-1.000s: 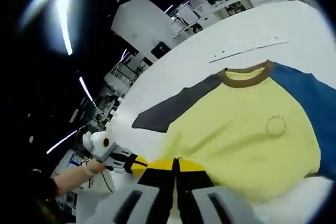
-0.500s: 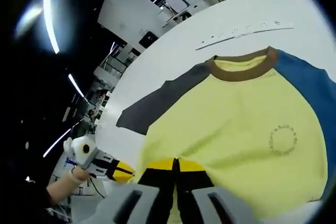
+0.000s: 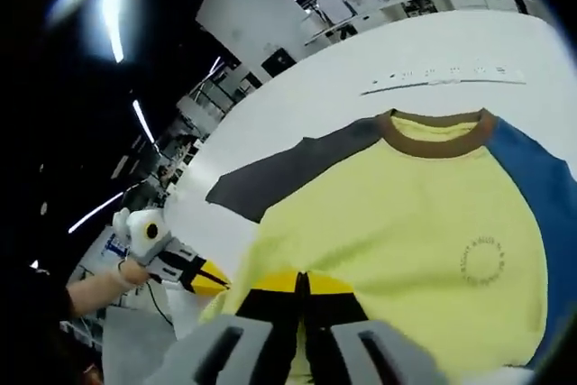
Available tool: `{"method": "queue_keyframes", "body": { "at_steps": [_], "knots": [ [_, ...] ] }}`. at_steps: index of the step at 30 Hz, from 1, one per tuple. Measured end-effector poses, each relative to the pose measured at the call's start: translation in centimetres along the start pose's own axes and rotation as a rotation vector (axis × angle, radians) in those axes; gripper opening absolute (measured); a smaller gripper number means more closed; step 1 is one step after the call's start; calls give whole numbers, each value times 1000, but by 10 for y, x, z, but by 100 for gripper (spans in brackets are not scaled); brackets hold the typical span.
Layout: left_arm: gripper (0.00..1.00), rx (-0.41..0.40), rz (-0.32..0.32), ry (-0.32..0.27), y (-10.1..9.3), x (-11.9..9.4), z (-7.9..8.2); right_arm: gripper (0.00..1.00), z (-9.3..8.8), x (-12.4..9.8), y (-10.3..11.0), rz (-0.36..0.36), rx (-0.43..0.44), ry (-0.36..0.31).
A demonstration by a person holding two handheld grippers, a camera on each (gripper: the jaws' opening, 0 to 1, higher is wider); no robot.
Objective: Fold the garment on the visible template until the final outline fits inside the template.
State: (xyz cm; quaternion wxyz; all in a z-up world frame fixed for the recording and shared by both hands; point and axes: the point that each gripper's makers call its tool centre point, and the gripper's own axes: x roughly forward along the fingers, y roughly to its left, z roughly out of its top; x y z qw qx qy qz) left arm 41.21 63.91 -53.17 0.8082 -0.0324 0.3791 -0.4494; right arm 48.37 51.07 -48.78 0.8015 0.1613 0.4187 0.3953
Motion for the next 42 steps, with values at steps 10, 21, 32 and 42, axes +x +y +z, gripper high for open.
{"method": "queue_keyframes", "body": {
  "at_steps": [10, 21, 32, 42],
  "knots": [
    [0, 0, 3, 0, -4, 0, 0, 26, -3, -39, -2, -20, -88, -100],
    [0, -35, 3, -25, -6, -3, 0, 39, -47, -58, -3, -32, -185, -70],
    [0, -51, 5, -38, -6, -8, -2, 75, -58, -63, 7, -20, -260, -102],
    [0, -53, 4, -41, -7, -11, -1, 95, -53, -69, 2, -52, -306, -139]
  ]
}}
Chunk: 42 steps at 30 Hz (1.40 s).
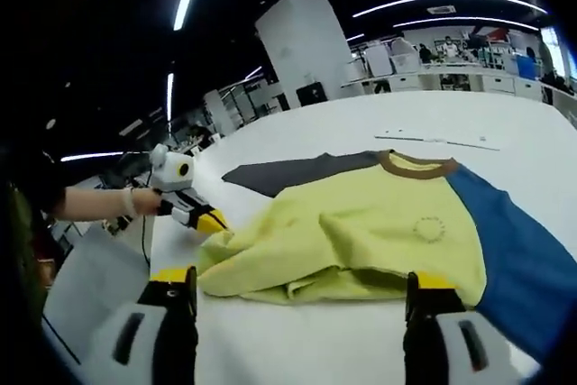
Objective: Fold the garment on the visible template until the final outline fits inside the template.
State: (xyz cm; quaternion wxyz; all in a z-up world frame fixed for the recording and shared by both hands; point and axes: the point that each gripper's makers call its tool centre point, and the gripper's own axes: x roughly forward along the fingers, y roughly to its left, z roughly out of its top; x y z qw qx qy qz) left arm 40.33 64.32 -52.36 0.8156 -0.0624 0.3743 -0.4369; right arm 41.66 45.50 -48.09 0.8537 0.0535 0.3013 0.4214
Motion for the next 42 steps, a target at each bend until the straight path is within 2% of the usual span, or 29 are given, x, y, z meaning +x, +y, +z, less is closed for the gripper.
{"method": "queue_keyframes", "body": {
  "at_steps": [3, 8, 19, 24, 32, 36, 42],
  "knots": [
    [0, -5, -3, -2, 0, -2, 0, 85, -2, 2, 2, 9, -1, 3],
    [0, -6, 1, -2, 1, -5, 1, 80, -7, 9, 2, 7, -2, 20],
    [0, -22, 6, -14, 3, -9, 2, 42, -19, 26, 8, 17, 8, 56],
    [0, -22, 8, -19, 3, -10, 2, 35, -25, 35, 12, 31, 15, 70],
    [0, -25, 9, -22, 4, -11, 2, 26, -30, 39, 12, 34, 23, 91],
    [0, -29, 12, -24, 4, -12, 2, 15, -33, 37, 11, 31, 24, 104],
    [0, -32, 14, -28, 4, -12, 3, 2, -37, 40, 6, 21, 20, 116]
  ]
}}
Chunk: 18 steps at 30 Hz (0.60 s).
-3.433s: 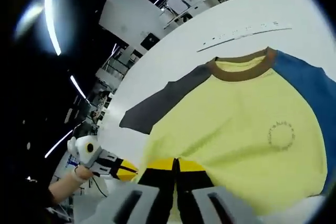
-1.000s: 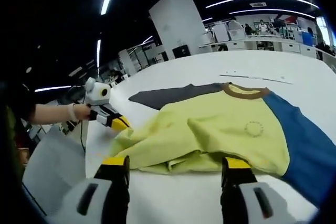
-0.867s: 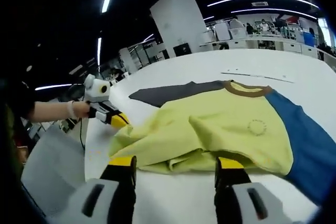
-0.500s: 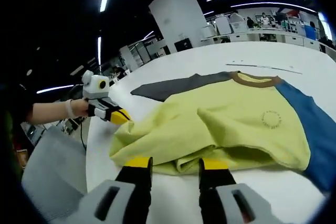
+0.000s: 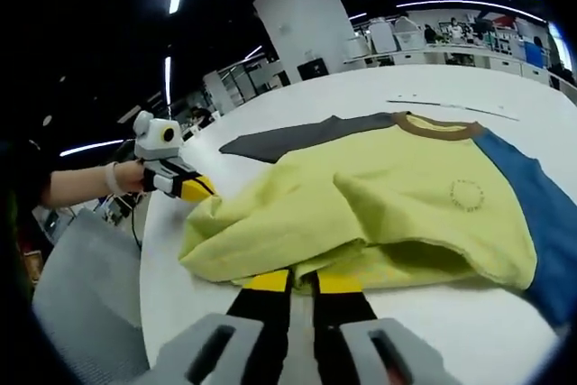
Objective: Fold the garment on the visible template until the final outline fits inside the template.
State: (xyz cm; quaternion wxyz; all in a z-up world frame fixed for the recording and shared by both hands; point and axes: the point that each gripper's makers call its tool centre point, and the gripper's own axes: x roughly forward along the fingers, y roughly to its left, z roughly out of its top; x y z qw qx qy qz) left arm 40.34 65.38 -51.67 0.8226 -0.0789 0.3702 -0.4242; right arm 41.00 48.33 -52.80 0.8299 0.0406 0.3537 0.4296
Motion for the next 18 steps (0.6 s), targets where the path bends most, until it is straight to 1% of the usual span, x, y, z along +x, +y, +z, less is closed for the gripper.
{"method": "queue_keyframes", "body": {
  "at_steps": [2, 7, 10, 14, 18],
  "knots": [
    [0, -1, 1, -2, 0, 0, 0, 0, 0, 1, 0, 6, 9, 1],
    [0, -1, 4, -6, -1, -2, 1, 0, 1, -3, 1, 6, 15, -5],
    [0, -3, 7, -11, -1, -4, 2, 0, 2, -9, 1, 1, -21, -7],
    [0, -22, 7, -24, -2, -7, 6, 0, 3, -22, -2, -6, -7, -8],
    [0, -34, 7, -37, -4, -12, 10, 0, 2, -39, -8, -27, 6, -14]
  ]
}}
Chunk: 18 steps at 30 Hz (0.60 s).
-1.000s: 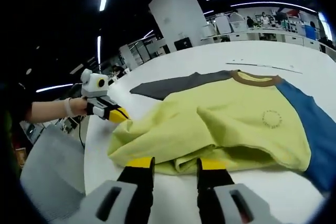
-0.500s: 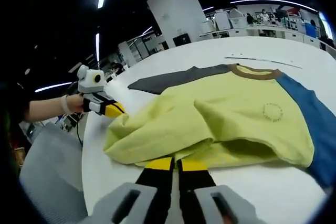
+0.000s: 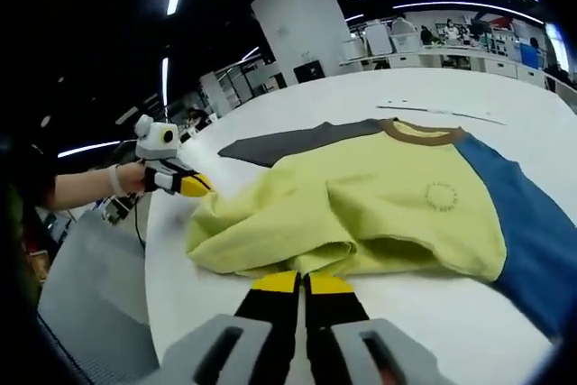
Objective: Fold the garment on the visible template until the final outline fits inside the template.
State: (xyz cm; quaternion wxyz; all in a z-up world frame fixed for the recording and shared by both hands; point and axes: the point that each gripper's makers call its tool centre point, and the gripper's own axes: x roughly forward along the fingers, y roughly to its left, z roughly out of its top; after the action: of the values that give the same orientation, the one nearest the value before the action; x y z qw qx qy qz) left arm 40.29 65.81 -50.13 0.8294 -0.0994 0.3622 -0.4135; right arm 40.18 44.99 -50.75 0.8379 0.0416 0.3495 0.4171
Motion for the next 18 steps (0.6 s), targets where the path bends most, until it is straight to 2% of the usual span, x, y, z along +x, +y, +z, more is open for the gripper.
{"method": "queue_keyframes", "body": {
  "at_steps": [5, 9, 13, 16, 18],
  "knots": [
    [0, -29, 13, -6, -1, -5, -2, 0, -5, -24, -6, -32, -13, 6],
    [0, -46, 10, -7, -3, -7, -5, 0, -18, -47, -14, -77, -41, 37],
    [0, -44, 12, 9, -5, -11, -9, 0, -25, -69, -21, -117, -29, 27],
    [0, -57, 10, -2, -12, -14, -7, 0, -31, -86, -19, -128, -24, 31],
    [0, -61, 8, -3, -18, -16, -8, 0, -40, -98, -19, -154, -57, 64]
  ]
}}
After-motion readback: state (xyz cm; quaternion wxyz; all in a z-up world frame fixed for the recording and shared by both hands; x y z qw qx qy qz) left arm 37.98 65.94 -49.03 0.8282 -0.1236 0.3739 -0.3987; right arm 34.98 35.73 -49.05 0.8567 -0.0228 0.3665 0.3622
